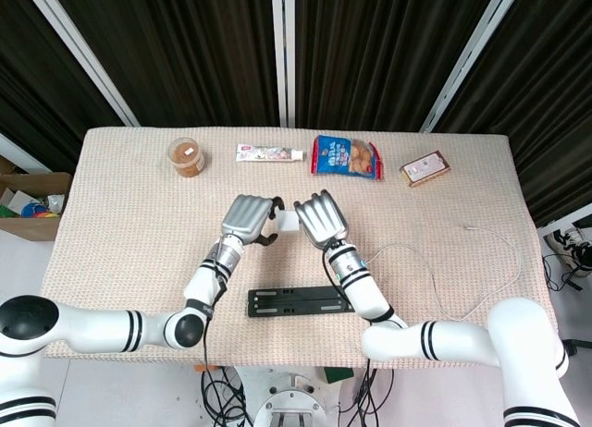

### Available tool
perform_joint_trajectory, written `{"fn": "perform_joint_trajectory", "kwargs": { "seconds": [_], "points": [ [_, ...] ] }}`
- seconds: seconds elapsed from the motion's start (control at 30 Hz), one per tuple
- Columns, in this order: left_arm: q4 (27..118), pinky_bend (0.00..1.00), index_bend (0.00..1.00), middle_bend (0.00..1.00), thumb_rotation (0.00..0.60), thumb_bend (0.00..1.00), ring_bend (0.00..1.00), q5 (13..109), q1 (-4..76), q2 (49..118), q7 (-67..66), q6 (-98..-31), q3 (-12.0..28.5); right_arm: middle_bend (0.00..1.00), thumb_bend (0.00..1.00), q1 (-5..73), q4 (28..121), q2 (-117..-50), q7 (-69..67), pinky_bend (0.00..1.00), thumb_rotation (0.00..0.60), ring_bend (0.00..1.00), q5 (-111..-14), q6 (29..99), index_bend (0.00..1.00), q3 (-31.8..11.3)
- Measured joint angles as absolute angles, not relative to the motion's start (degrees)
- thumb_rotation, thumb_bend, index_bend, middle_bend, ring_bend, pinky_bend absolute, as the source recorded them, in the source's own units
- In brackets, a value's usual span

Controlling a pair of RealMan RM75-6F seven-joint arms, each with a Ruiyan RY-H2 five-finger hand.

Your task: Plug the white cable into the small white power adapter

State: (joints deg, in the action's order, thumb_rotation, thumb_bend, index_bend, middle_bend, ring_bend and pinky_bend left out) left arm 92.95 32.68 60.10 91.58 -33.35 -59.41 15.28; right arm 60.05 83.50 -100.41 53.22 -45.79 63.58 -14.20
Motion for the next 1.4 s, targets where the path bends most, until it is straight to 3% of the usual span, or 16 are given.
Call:
{"fn": "perform_joint_trajectory", "kwargs": {
  "seconds": [0.8, 0.87, 1.07, 1.4],
  "points": [
    [91.92, 0.92, 0.55, 0.49, 0.6, 0.33, 0.71, 32.22, 60.98, 93.26, -36.07, -60.84, 15.12, 0.66, 0.62, 60.83, 81.52, -102.24, 51.57, 0.55, 0.6, 0.51, -44.34, 63.13, 0.63, -15.86],
    [91.88, 0.92, 0.55, 0.49, 0.6, 0.33, 0.71, 32.13, 61.04, 93.31, -36.18, -60.73, 15.12, 0.65, 0.58, 60.93, 81.42, -102.35, 51.65, 0.55, 0.6, 0.51, -44.32, 63.18, 0.61, -15.9],
    [91.86, 0.92, 0.55, 0.49, 0.6, 0.33, 0.71, 32.33, 60.74, 92.88, -35.9, -60.43, 14.94, 0.55, 0.32, 60.48, 82.24, -101.76, 51.95, 0.54, 0.6, 0.48, -44.37, 64.15, 0.44, -15.68],
    [92.33, 0.92, 0.55, 0.49, 0.6, 0.32, 0.71, 32.99, 60.18, 92.05, -35.35, -60.13, 14.66, 0.53, 0.3, 59.04, 84.88, -99.45, 52.38, 0.53, 0.6, 0.46, -44.64, 65.51, 0.38, -14.87]
  ]
}}
